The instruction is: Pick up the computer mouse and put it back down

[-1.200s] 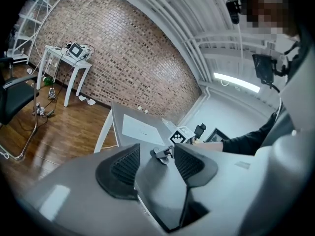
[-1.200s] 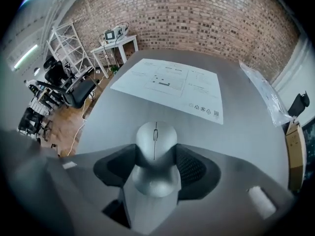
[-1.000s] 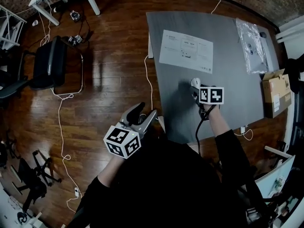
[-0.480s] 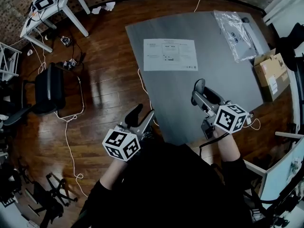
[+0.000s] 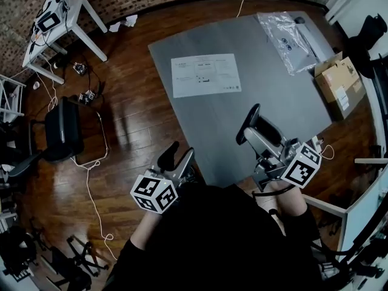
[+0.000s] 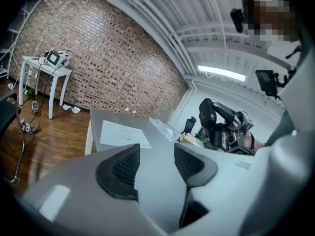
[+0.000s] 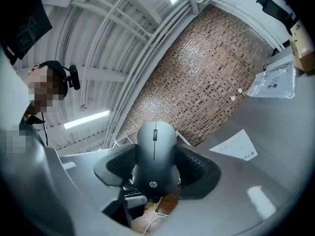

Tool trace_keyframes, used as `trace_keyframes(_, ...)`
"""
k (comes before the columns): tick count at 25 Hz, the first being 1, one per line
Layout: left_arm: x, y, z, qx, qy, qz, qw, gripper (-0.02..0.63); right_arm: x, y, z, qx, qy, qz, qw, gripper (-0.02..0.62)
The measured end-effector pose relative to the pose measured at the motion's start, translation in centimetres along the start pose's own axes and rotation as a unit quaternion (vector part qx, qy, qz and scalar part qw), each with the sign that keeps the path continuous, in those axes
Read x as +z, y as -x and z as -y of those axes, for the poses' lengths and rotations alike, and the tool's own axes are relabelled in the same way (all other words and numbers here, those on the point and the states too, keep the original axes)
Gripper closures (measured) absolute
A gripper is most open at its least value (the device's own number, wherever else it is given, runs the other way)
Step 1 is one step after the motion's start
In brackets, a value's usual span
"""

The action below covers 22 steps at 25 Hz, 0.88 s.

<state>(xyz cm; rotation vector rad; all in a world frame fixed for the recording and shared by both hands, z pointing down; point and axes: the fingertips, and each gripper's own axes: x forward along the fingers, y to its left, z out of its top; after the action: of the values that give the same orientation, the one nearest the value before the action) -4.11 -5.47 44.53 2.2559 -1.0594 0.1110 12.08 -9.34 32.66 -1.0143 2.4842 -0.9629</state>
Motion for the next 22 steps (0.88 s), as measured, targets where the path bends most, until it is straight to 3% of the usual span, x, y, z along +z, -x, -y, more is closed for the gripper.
trace_keyframes(6, -0.1, 0.9, -1.2, 0.020, 0.006, 0.011, 0.9997, 0.403, -2.5, -1.1, 0.4, 0.000, -0.004, -0.026, 1.000, 0.334)
trace_keyframes(22, -0.2, -1.2, 0.8, -0.004, -0.009, -0.016, 0.9998, 0.403, -0.4, 0.1, 0.3, -0.002, 0.008, -0.008, 1.000, 0.336)
